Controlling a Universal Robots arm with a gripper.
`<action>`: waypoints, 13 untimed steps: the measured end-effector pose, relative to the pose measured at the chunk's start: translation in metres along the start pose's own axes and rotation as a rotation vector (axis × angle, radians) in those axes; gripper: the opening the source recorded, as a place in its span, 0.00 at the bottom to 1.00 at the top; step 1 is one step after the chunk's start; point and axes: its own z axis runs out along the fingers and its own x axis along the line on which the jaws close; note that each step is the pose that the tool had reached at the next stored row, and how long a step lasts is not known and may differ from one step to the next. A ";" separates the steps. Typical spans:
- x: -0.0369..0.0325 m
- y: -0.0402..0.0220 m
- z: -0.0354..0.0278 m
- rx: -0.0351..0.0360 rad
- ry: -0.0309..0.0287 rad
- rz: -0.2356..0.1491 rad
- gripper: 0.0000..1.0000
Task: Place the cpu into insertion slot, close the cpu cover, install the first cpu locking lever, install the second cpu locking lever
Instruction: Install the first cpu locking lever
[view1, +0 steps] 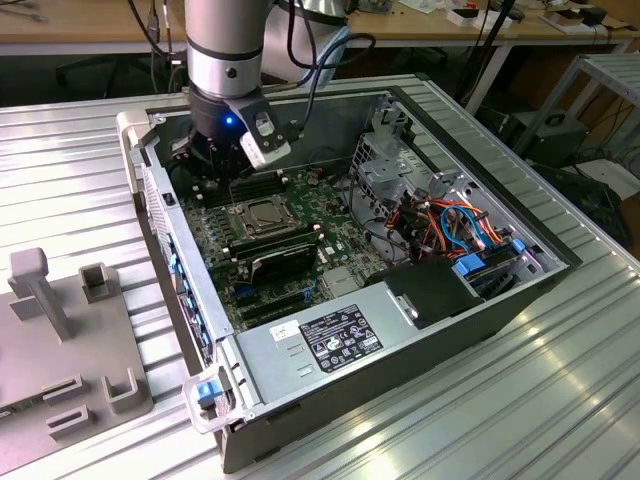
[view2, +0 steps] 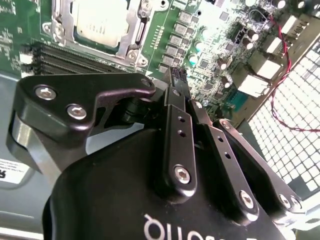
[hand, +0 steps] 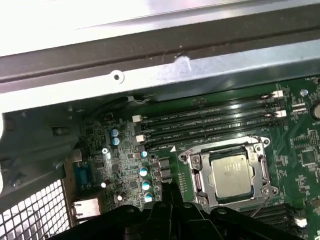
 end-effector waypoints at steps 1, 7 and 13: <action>0.0005 0.0027 0.0003 -0.0014 0.0003 -0.001 0.11; 0.0006 0.0130 0.0018 -0.0050 0.0017 -0.028 0.11; -0.0041 0.0162 0.0042 -0.0085 0.0037 -0.074 0.11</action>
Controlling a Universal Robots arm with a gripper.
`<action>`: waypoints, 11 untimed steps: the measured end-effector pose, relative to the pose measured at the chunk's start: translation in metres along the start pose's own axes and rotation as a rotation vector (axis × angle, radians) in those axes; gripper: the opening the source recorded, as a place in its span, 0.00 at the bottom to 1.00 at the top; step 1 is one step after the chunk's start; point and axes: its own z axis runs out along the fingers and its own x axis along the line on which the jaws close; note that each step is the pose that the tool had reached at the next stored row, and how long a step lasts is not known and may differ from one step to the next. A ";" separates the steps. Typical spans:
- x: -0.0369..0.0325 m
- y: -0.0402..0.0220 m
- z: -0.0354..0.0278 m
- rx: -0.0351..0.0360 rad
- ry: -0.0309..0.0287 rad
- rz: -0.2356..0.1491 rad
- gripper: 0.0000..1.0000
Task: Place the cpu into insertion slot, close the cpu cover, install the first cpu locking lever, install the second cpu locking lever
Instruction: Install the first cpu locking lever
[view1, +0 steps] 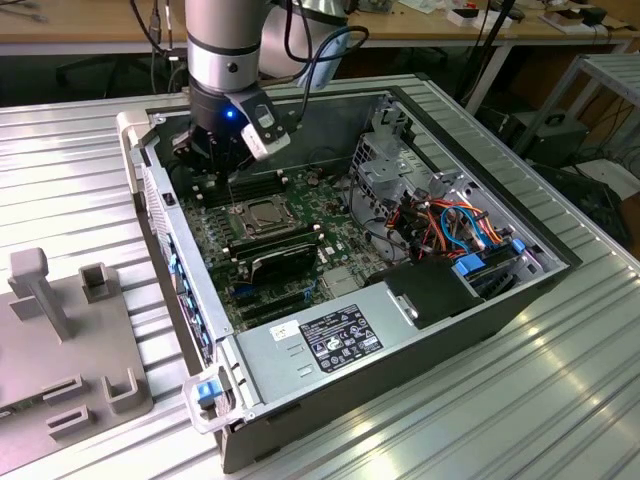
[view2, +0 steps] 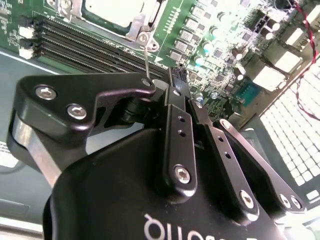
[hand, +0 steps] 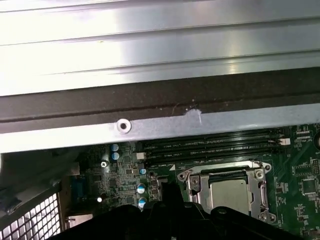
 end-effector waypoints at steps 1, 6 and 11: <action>-0.0017 0.0002 0.0002 -0.0011 0.0004 -0.007 0.11; -0.0179 0.0019 0.0012 -0.0045 0.0019 -0.024 0.11; -0.0309 0.0031 0.0027 -0.0048 0.0026 -0.035 0.11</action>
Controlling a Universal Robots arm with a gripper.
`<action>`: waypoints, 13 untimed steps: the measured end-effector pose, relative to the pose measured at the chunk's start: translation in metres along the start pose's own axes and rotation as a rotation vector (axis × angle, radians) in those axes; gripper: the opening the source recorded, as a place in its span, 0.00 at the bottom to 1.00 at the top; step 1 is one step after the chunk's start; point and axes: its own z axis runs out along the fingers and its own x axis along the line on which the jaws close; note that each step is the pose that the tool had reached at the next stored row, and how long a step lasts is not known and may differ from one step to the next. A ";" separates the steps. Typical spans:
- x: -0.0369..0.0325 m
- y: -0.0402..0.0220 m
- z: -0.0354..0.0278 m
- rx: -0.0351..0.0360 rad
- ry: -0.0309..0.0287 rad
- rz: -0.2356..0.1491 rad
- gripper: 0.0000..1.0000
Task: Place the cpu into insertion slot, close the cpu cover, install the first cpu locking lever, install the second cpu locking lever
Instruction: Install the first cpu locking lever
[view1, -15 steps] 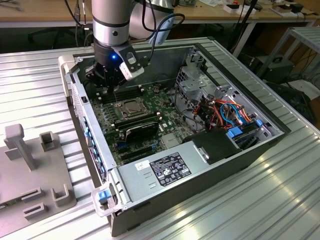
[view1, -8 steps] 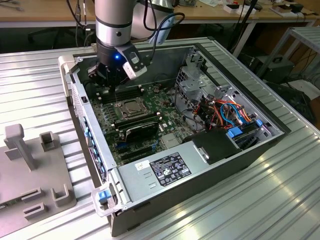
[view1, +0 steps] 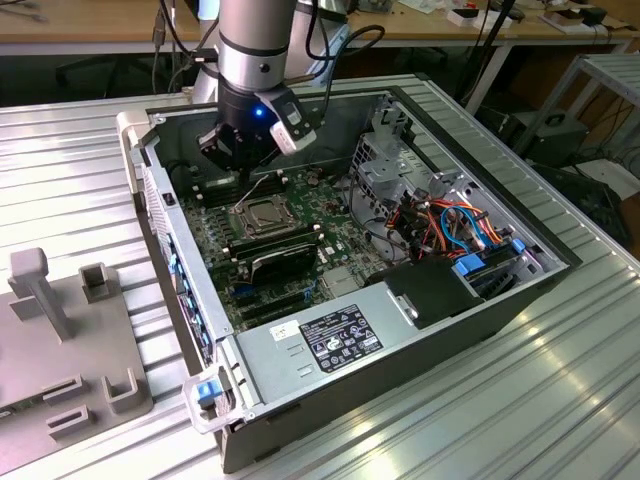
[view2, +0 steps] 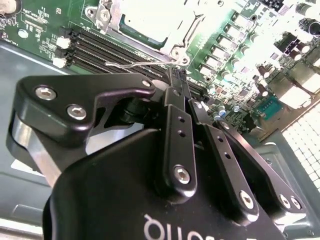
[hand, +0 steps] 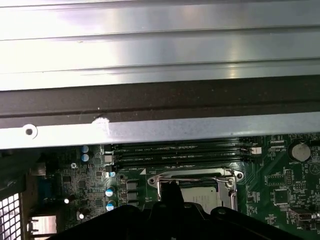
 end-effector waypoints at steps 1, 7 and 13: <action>0.0000 0.0000 0.0001 0.0002 0.0001 0.000 0.11; -0.0004 0.0000 0.0008 -0.0008 0.0026 -0.067 0.11; -0.0042 0.0002 0.0019 -0.0008 0.0035 -0.083 0.11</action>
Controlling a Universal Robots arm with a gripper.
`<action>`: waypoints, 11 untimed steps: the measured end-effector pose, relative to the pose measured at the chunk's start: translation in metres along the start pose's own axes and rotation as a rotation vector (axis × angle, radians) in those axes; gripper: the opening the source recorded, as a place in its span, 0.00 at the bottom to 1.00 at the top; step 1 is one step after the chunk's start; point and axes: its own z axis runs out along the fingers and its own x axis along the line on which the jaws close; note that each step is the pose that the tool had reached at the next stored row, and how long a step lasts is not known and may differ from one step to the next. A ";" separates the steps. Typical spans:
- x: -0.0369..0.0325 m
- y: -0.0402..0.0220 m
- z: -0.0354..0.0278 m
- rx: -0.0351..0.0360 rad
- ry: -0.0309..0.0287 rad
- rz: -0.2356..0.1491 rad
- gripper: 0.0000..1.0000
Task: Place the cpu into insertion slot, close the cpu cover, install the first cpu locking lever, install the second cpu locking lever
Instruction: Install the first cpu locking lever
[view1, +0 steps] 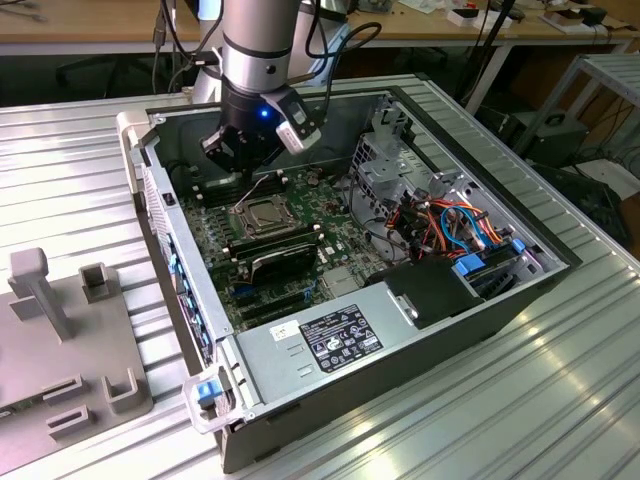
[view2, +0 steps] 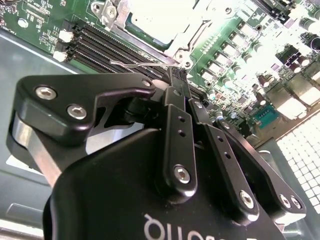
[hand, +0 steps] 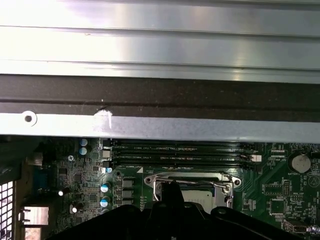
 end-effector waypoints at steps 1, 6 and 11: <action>-0.0001 0.0000 0.0000 0.0000 0.0000 0.000 0.11; -0.0003 0.0000 0.0001 0.0000 0.0001 0.000 0.11; -0.0008 0.0000 0.0002 0.0000 0.0000 0.000 0.11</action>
